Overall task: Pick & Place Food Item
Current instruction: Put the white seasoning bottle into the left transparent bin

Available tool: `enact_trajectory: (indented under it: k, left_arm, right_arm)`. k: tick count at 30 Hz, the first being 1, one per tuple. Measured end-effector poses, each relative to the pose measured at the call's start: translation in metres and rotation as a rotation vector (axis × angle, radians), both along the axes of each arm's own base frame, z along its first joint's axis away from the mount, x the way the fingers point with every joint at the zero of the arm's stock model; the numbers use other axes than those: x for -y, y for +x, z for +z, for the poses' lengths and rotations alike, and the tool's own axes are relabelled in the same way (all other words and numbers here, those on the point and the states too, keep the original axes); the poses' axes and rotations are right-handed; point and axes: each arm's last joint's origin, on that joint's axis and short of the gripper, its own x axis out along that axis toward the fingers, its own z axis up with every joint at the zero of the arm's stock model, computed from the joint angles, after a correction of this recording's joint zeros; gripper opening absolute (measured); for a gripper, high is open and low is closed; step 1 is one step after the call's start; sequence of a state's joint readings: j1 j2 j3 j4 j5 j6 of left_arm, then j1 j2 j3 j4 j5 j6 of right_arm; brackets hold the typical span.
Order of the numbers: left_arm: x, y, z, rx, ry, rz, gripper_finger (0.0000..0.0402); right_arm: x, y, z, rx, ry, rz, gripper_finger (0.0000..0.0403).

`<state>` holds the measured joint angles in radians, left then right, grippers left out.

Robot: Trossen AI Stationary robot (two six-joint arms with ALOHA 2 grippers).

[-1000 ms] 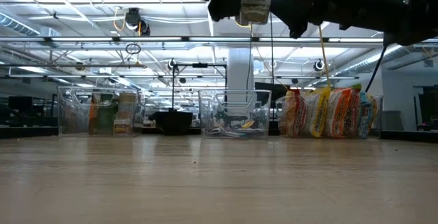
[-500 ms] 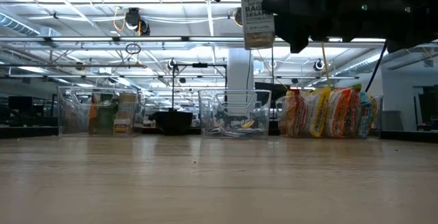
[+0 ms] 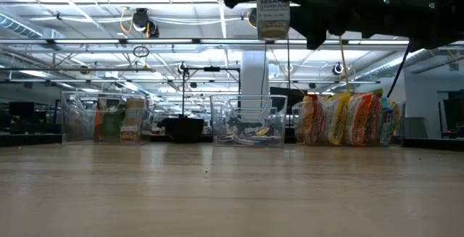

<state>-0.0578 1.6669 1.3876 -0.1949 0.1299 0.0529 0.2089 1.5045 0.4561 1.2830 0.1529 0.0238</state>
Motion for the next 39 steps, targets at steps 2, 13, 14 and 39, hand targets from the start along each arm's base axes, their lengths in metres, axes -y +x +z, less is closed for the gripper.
enact_trajectory:
  k: [2,13,14,39]
  left_arm:
    - [-0.0010,-0.0004,-0.0012,-0.011,-0.002,0.003,0.0340]
    - [-0.0019,0.0005,0.0006,0.008,-0.011,0.007,0.0298]
    - [-0.0020,0.0005,0.0006,0.008,-0.012,0.008,0.0286]
    - [-0.0077,-0.0033,-0.0070,-0.071,0.036,0.000,0.0208]
  right_arm:
    - [0.0001,-0.0003,0.0011,0.007,0.001,0.000,0.0192]
    - [0.0001,-0.0002,-0.0002,-0.006,-0.002,0.000,0.0192]
    - [0.0001,-0.0002,-0.0002,-0.006,-0.002,0.000,0.0192]
    - [0.0000,0.0002,-0.0012,-0.021,0.011,0.001,0.0300]
